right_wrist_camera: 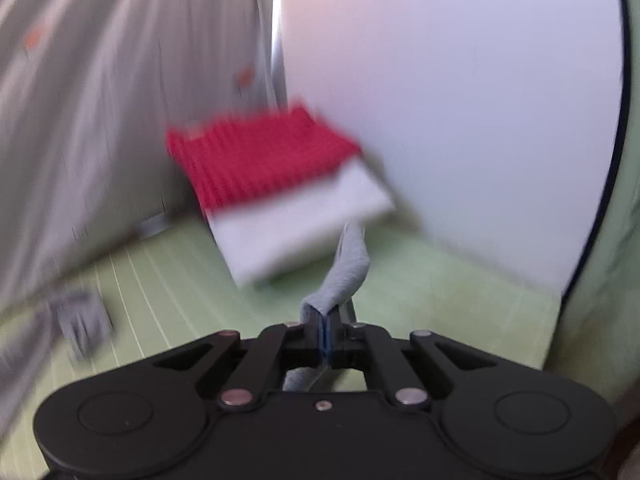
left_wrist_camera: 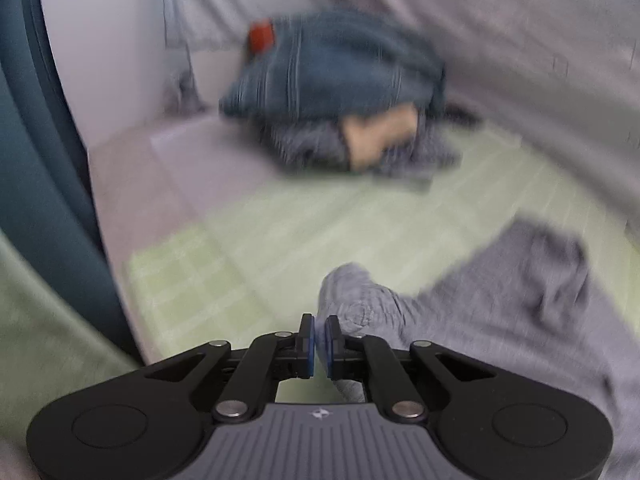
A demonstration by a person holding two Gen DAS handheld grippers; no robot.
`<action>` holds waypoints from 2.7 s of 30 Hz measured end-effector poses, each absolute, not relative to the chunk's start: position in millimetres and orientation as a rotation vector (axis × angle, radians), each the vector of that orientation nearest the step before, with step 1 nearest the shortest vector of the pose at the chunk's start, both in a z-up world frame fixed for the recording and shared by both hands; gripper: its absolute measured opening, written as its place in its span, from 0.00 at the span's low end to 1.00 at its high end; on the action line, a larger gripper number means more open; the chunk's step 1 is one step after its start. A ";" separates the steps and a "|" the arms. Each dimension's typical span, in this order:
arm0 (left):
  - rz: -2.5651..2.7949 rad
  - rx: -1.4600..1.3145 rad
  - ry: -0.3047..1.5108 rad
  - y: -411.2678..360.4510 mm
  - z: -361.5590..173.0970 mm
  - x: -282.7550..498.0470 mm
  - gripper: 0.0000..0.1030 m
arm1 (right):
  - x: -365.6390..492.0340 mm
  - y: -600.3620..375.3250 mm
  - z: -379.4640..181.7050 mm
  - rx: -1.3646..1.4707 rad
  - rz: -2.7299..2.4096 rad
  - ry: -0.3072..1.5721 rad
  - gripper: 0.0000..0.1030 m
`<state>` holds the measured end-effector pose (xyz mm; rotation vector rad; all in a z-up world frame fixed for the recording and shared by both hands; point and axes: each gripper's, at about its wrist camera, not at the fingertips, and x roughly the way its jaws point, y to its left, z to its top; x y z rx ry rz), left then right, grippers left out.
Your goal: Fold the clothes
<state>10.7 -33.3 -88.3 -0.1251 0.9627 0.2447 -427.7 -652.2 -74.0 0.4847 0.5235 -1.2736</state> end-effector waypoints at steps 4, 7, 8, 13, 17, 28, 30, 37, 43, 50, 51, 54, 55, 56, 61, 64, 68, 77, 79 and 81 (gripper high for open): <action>0.190 -0.096 0.958 -43.1 -84.2 -20.0 0.44 | -432.5 -650.7 -100.1 0.526 -1.237 0.645 0.22; 0.165 -0.107 0.916 -59.1 -69.5 -39.4 0.74 | -432.7 -648.9 -97.2 0.502 -1.224 0.633 0.44; 0.150 -0.106 0.902 -67.5 -64.9 -44.2 0.77 | -433.3 -652.1 -94.4 0.499 -1.208 0.624 0.46; -0.001 -0.068 0.908 -132.0 -61.0 -51.7 0.89 | -423.1 -665.7 -89.0 0.450 -1.059 0.618 1.00; -0.131 -0.047 0.990 -188.6 -84.6 -52.5 0.90 | -402.5 -680.8 -112.4 0.429 -0.915 0.697 1.00; -0.241 0.001 1.170 -273.3 -143.3 -66.2 0.95 | -361.4 -707.6 -164.2 0.376 -0.680 0.830 1.00; -0.216 0.049 1.171 -279.1 -146.2 -70.4 0.97 | -357.8 -709.2 -169.3 0.366 -0.646 0.850 1.00; -0.207 0.174 1.121 -293.3 -147.8 -85.6 1.00 | -351.7 -707.8 -174.2 0.345 -0.623 0.900 0.99; -0.202 0.141 1.138 -291.6 -149.5 -83.9 1.00 | -348.2 -708.8 -167.6 0.334 -0.601 0.903 0.70; -0.190 0.136 1.147 -294.0 -149.5 -82.5 1.00 | -332.2 -705.3 -157.4 0.198 -0.492 0.909 0.05; -0.189 0.136 1.149 -294.2 -149.5 -82.3 1.00 | -328.6 -708.6 -154.4 0.180 -0.506 0.894 0.05; -0.189 0.136 1.154 -294.1 -149.9 -81.4 1.00 | -318.7 -722.2 -143.6 0.153 -0.560 0.838 0.05; -0.189 0.136 1.154 -294.2 -149.9 -81.4 1.00 | -316.1 -729.0 -139.3 0.169 -0.587 0.810 0.05; -0.188 0.136 1.153 -294.4 -150.1 -81.7 1.00 | -313.3 -738.8 -134.8 0.200 -0.612 0.781 0.06; -0.188 0.136 1.141 -294.4 -150.6 -83.7 1.00 | -291.8 -756.0 -138.8 0.237 -0.694 0.808 0.52; -0.183 0.136 1.147 -294.9 -150.5 -83.1 1.00 | -303.5 -751.6 -141.1 0.281 -0.684 0.814 0.81; -0.166 0.130 1.155 -295.7 -150.3 -83.3 1.00 | -335.4 -751.0 -149.5 0.427 -0.705 0.841 0.86; -0.161 0.125 1.171 -296.2 -150.7 -81.1 1.00 | -425.2 -752.1 -168.5 0.644 -0.895 0.811 0.96; -0.160 0.126 1.182 -297.1 -150.8 -79.0 1.00 | -439.6 -752.6 -167.8 0.696 -0.901 0.744 0.97; -0.159 0.126 1.192 -297.8 -151.1 -77.7 1.00 | -448.6 -754.7 -167.8 0.713 -0.918 0.715 0.98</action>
